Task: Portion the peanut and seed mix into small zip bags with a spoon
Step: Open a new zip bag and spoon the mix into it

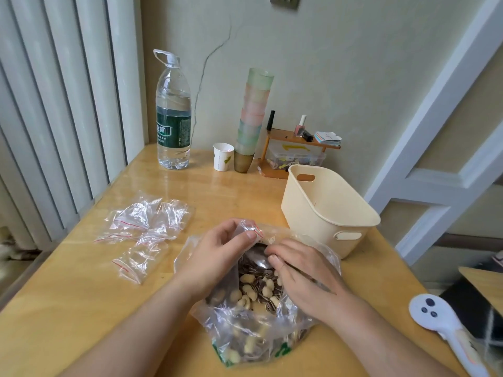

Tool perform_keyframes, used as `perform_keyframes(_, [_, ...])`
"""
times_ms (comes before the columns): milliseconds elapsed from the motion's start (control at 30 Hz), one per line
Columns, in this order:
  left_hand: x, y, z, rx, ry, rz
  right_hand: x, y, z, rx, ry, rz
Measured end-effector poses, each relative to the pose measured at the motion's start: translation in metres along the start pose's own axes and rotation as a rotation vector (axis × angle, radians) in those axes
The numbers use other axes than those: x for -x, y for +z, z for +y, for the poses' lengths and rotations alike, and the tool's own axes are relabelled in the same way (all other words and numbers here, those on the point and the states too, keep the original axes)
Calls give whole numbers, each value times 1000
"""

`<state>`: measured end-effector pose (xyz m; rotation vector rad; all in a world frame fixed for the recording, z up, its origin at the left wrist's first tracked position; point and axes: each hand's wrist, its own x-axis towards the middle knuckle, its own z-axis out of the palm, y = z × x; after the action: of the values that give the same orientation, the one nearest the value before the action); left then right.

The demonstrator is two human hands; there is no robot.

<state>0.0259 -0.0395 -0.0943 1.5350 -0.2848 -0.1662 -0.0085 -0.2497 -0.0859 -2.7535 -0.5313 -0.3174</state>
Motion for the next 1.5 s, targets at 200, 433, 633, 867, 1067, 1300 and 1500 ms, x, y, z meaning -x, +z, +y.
perform_keyframes(200, [5, -21, 17, -178, -80, -92, 7, -22, -11, 13, 163, -10])
perform_keyframes(433, [12, -26, 25, -106, -231, -138, 5, -31, -13, -82, 348, -95])
perform_keyframes(633, [4, -31, 11, -229, -215, -180, 9, -31, -12, -251, 461, -142])
perform_keyframes(867, [5, -24, 8, -307, -176, -200, 20, -25, -18, -399, 541, -213])
perform_keyframes(1067, [3, -12, 2, -265, -188, -186, 22, 1, -19, -457, 590, -14])
perform_keyframes(1300, [3, -11, -1, -62, -302, -244, 20, 14, -18, -580, 644, 54])
perform_keyframes(1500, [1, -23, 2, 11, -255, -292, 21, 11, -16, -564, 605, 59])
